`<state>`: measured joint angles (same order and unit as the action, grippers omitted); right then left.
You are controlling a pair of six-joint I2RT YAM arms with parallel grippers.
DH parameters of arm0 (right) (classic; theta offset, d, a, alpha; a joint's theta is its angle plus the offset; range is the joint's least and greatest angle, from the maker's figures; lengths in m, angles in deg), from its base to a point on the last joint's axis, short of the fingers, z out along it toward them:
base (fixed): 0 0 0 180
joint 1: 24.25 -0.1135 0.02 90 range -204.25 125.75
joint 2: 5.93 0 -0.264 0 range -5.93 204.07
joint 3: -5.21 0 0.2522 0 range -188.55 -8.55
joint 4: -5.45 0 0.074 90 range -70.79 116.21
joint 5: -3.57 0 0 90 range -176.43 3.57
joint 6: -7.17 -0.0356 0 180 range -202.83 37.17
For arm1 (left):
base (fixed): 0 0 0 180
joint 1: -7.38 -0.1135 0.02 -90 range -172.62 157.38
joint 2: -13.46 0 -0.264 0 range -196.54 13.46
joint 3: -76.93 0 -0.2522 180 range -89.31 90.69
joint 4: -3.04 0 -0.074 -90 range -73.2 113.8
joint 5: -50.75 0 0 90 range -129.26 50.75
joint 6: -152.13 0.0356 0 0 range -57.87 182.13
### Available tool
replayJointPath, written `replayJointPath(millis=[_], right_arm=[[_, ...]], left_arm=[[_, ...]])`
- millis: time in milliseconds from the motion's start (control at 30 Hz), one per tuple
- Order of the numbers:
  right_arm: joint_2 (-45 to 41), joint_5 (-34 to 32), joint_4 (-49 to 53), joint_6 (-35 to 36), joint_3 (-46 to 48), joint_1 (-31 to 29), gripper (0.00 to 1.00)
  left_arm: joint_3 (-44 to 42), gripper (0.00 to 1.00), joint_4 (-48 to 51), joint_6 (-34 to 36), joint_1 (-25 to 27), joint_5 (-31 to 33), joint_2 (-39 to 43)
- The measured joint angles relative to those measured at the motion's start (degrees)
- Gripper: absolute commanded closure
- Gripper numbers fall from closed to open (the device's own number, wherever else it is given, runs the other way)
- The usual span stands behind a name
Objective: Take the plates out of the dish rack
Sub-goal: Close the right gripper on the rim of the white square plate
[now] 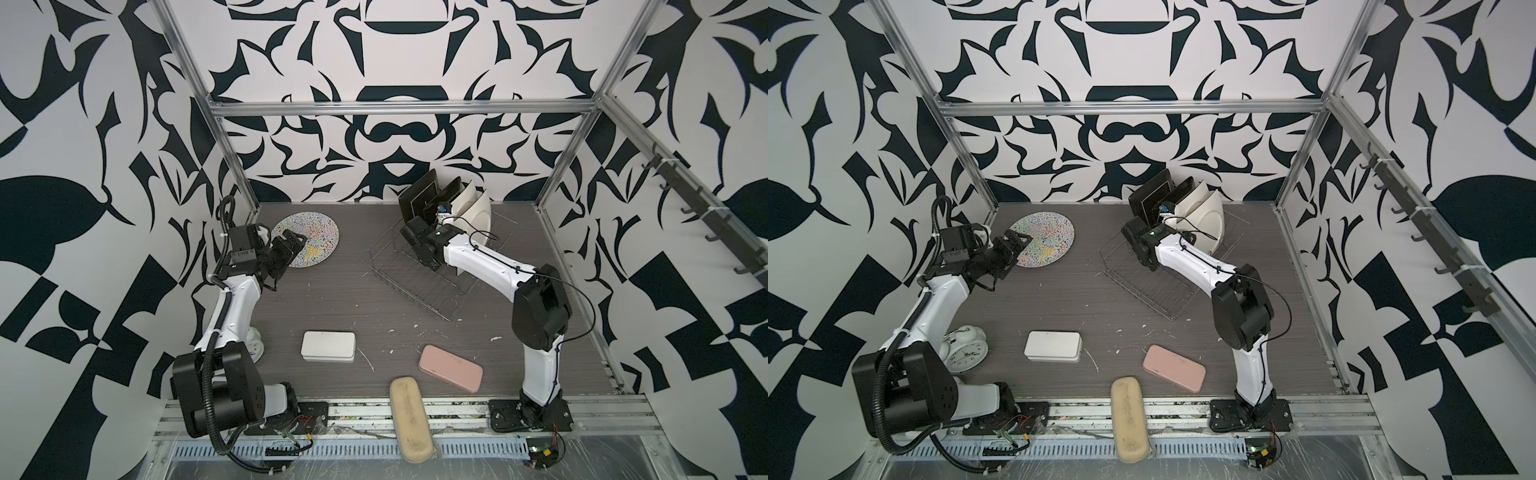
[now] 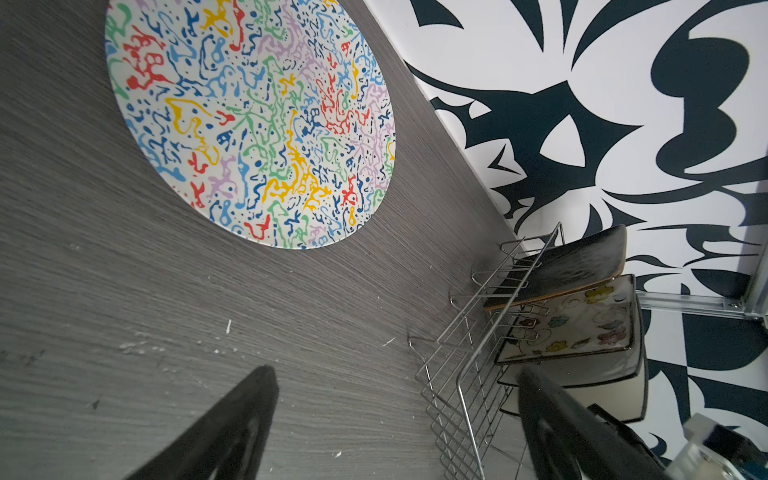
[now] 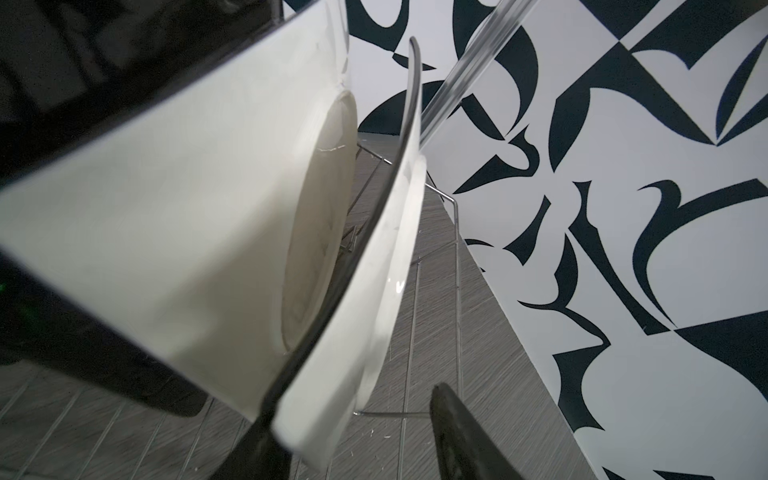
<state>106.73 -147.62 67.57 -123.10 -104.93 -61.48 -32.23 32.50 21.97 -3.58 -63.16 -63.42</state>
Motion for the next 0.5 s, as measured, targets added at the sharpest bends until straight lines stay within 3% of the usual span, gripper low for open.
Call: replayJointPath(millis=[300,500], right_arm=[[0.04,-1.44,-2.54,0.0,0.44,1.22,0.49],[0.0,-2.6,-8.72,1.03,5.84,1.46,0.52]], left_arm=[[0.0,0.06,0.0,-0.11,0.0,-0.09,0.0],[0.0,0.06,0.0,-0.11,0.0,-0.09,0.0]])
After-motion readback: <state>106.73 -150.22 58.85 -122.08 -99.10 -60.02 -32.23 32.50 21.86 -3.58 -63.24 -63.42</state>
